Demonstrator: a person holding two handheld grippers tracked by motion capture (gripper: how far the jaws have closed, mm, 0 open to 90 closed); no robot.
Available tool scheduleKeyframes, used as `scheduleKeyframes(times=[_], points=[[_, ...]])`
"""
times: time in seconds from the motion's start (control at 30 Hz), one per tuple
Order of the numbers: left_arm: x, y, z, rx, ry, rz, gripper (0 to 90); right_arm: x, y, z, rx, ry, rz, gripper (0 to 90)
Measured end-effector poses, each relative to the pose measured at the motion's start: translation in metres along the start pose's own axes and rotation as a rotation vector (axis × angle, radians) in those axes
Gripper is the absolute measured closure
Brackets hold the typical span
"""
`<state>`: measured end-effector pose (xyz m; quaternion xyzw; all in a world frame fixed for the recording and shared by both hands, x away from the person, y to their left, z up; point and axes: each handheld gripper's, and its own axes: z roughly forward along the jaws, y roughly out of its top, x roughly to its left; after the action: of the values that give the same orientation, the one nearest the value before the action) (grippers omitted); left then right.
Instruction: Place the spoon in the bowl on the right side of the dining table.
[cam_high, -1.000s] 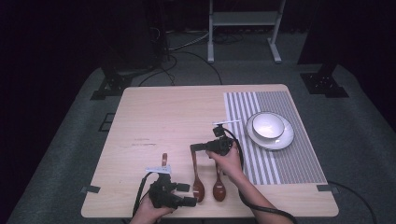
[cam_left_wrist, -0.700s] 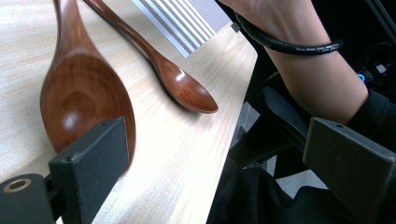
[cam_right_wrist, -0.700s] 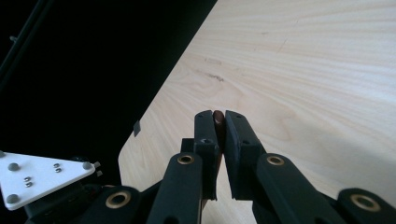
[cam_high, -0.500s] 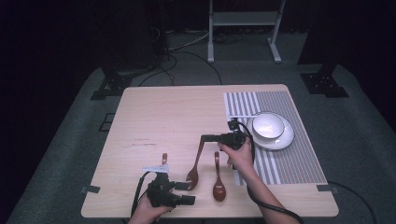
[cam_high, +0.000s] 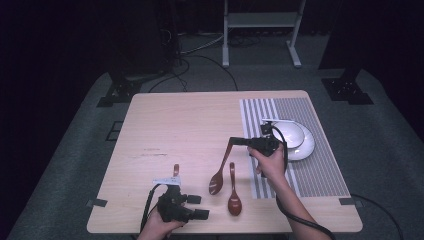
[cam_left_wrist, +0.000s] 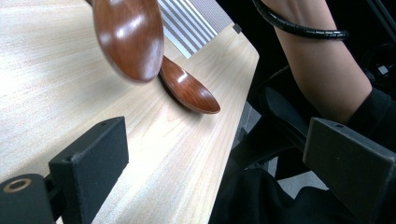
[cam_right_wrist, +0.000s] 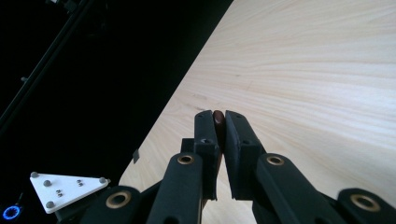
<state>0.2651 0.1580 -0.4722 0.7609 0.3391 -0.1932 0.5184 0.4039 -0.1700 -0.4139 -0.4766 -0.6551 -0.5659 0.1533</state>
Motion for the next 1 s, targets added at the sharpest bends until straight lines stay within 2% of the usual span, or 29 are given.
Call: scheduleKeyframes(times=[0.4, 0.7, 1.0], points=[[0.002, -0.001, 0.001, -0.004, 0.001, -0.005, 5.4, -0.004, 0.015, -0.039, -0.068, -0.056, 0.005, 83.7], [0.002, 0.0, 0.001, -0.01, 0.003, -0.005, 5.5, -0.014, 0.026, -0.07, -0.134, -0.098, 0.029, 83.7], [0.003, -0.001, 0.001, -0.008, 0.003, -0.01, 5.5, -0.02, 0.033, -0.093, -0.183, -0.131, 0.047, 83.7]])
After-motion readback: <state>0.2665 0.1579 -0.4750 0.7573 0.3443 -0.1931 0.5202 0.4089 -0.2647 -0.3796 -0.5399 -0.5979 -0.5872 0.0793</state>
